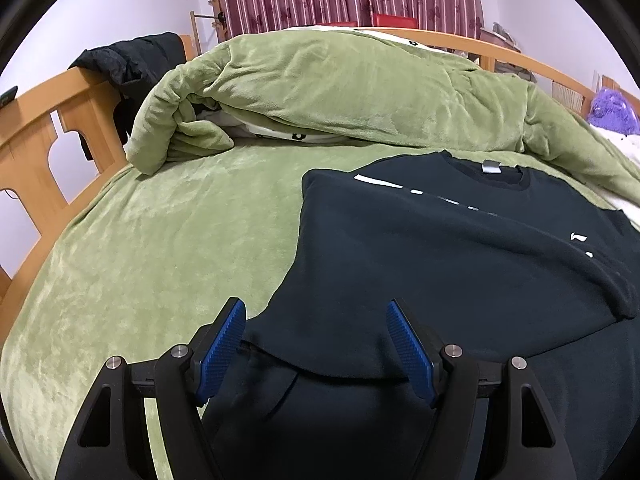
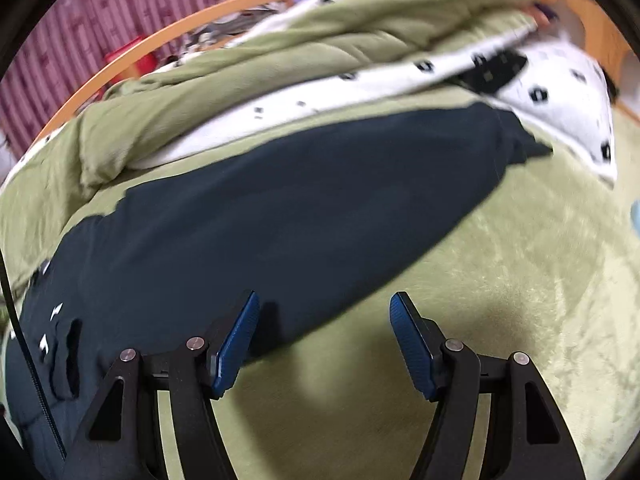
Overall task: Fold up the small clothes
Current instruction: 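Move the right gripper to the other sleeve cuff and grasp it, then fold the held sleeve across the sweatshirt body and open the right gripper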
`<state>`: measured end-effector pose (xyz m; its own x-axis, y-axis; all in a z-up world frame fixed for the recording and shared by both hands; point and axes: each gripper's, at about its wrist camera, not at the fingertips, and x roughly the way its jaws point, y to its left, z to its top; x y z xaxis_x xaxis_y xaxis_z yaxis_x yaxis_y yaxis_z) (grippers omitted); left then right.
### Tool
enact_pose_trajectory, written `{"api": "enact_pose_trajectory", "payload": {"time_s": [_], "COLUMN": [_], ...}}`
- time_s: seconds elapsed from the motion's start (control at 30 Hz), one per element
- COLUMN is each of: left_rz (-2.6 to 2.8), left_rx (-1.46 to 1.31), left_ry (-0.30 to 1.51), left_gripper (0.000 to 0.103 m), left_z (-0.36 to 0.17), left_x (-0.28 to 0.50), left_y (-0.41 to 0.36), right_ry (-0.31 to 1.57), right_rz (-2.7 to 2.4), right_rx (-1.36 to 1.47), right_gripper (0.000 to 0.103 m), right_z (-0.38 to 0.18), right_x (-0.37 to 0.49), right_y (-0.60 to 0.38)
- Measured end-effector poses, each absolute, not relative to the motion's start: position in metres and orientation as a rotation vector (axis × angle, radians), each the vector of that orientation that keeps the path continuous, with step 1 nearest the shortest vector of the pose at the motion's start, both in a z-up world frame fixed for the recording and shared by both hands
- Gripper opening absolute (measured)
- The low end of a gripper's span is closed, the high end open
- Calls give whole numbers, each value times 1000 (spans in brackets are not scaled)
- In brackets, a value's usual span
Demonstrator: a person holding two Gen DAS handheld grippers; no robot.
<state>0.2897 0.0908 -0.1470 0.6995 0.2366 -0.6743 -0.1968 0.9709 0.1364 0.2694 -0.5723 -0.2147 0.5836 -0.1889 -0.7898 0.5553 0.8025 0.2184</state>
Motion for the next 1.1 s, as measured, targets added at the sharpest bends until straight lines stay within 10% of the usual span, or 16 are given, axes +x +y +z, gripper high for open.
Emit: {"api": "enact_pose_trajectory", "payload": {"time_s": [0.27, 0.33, 0.43, 1.1], "left_rz": [250, 252, 245, 214], "left_rx": [78, 85, 83, 5], "left_ry": [771, 771, 766, 645], "left_gripper": [71, 71, 71, 71], "left_z": [-154, -155, -154, -99], "left_x": [294, 295, 295, 263], "left_y": [88, 88, 89, 120], "right_ry": [802, 797, 743, 452], "right_rz": [-485, -506, -490, -190], "right_rx": [520, 483, 505, 208], "right_gripper": [61, 27, 9, 6], "right_z": [-223, -223, -218, -42], "right_x": [289, 291, 286, 294], "right_y": [-596, -597, -601, -344]}}
